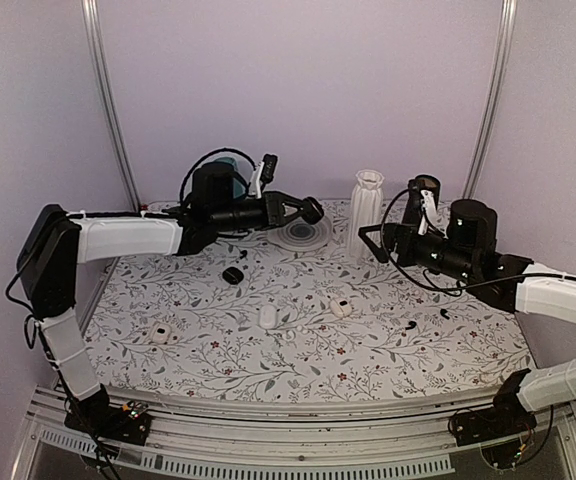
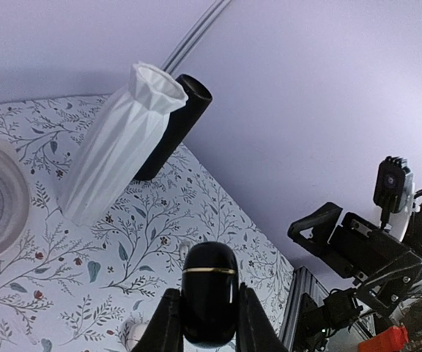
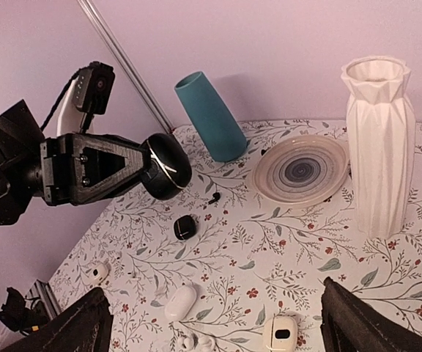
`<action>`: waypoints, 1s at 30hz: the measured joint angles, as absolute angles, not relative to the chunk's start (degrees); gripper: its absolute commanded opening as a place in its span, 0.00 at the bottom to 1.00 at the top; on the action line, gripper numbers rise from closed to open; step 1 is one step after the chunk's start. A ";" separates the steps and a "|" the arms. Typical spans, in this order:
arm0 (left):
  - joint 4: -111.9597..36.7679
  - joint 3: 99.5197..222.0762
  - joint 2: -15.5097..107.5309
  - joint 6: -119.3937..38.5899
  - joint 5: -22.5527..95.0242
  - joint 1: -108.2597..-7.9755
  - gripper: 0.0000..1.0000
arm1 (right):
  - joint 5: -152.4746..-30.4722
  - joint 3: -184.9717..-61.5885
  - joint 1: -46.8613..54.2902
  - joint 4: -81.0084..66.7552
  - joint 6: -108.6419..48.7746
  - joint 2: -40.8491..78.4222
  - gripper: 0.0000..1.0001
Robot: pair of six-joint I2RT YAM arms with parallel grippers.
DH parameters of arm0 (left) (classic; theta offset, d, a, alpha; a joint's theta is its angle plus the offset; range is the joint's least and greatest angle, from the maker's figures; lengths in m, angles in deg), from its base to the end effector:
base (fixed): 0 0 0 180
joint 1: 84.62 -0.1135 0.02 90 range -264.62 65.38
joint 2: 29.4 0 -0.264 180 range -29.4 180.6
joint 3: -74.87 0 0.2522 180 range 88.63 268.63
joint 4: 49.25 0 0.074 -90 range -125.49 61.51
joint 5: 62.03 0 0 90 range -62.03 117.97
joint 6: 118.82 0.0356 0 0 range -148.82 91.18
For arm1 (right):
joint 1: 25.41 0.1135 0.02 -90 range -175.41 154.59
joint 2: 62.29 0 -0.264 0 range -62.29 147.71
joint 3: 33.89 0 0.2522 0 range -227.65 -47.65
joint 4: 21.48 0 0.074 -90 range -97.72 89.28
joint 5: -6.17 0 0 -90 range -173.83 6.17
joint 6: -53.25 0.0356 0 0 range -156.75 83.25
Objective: Insert the wireless bluetooth earbuds into the charging case
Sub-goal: Open the charging case.
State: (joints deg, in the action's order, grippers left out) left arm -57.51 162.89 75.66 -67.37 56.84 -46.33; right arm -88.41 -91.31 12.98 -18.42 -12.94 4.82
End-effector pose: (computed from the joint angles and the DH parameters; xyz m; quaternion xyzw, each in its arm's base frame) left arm 0.3297 -0.2822 0.2785 0.1606 0.7356 -0.5400 0.3763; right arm 0.2120 0.1716 0.2901 -0.1238 0.7711 0.3489 0.5179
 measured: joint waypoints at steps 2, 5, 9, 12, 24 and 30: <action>-57.60 162.89 75.31 -66.32 55.13 -45.83 0.00 | -88.24 -89.03 12.74 -19.60 -12.30 1.82 0.99; -57.95 163.13 74.94 -64.90 52.40 -44.28 0.00 | -88.85 -87.22 12.26 -20.17 -11.75 -1.41 0.99; -59.70 163.19 74.35 -63.85 51.55 -42.27 0.00 | -91.78 -87.13 11.23 -21.96 -10.60 -2.31 0.99; -64.16 161.95 73.30 -64.22 53.19 -41.99 0.00 | -94.53 -86.69 11.06 -24.13 -9.48 -2.26 0.99; -77.62 157.97 68.58 -65.90 66.67 -43.01 0.00 | -107.08 -92.64 10.99 -33.04 -6.03 8.88 0.95; -85.32 157.93 70.09 -69.44 74.76 -45.55 0.00 | -109.61 -93.84 11.86 -37.09 -5.88 11.20 0.93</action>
State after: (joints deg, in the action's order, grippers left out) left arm -85.32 157.93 70.09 -69.44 74.76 -45.55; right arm -109.61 -93.84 11.86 -37.09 -5.88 11.20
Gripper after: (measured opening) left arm 0.183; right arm 0.946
